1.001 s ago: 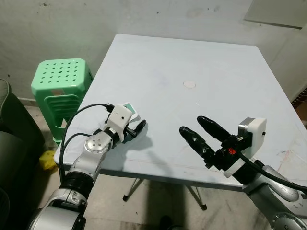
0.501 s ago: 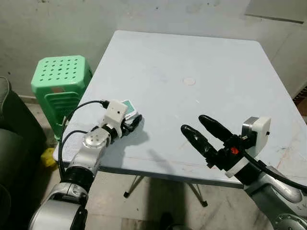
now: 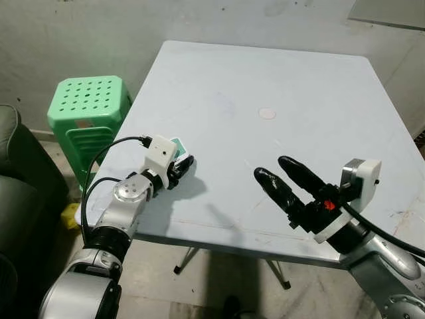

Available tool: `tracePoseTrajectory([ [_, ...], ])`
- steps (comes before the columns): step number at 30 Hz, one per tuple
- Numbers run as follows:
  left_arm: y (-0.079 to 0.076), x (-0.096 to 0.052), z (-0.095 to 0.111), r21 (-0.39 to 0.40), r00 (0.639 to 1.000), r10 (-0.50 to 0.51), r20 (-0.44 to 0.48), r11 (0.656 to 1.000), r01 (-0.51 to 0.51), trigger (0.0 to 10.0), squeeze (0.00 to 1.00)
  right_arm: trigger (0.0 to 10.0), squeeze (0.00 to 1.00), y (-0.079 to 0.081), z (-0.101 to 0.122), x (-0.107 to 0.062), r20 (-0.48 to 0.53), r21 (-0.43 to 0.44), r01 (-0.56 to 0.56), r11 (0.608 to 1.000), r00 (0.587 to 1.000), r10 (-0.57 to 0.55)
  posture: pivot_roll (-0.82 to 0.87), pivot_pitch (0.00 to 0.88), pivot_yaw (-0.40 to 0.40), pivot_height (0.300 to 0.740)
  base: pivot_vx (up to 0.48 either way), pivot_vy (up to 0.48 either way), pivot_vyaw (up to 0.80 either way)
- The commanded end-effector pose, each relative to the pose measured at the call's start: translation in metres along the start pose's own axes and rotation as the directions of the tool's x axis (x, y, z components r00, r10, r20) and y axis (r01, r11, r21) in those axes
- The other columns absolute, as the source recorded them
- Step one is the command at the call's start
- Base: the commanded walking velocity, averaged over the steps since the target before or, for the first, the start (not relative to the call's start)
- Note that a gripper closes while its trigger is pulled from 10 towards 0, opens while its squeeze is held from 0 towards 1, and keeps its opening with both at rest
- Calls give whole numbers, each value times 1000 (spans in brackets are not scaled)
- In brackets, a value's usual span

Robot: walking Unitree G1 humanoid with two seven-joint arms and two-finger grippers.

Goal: Picking trash to rubbish bin

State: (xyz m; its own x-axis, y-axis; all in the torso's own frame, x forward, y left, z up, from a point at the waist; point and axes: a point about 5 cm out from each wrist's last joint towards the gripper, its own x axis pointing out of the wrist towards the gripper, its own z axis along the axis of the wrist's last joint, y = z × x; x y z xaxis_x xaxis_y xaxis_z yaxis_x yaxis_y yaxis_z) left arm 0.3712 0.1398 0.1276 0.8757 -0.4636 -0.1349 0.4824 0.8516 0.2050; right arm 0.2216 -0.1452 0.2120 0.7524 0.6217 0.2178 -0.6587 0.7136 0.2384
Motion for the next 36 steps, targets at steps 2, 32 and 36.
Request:
tracePoseTrajectory([
  [2,-5,-12,-39,-33,984,-36,-175,999,31,0,0,10000,0,3,7,-1,28,-6,-8,1000,1000,8,-130,203,-28,740,0,0,0],
  [32,-67,-16,14,-78,974,-205,100,974,214,0,0,10000,0,0,10,6,46,0,-24,1000,999,24,-98,193,-35,740,0,0,0],
  [36,-57,-15,38,-77,971,-165,171,981,180,0,0,10000,0,0,9,7,46,3,-28,1000,999,27,-93,194,-37,740,0,0,0],
])
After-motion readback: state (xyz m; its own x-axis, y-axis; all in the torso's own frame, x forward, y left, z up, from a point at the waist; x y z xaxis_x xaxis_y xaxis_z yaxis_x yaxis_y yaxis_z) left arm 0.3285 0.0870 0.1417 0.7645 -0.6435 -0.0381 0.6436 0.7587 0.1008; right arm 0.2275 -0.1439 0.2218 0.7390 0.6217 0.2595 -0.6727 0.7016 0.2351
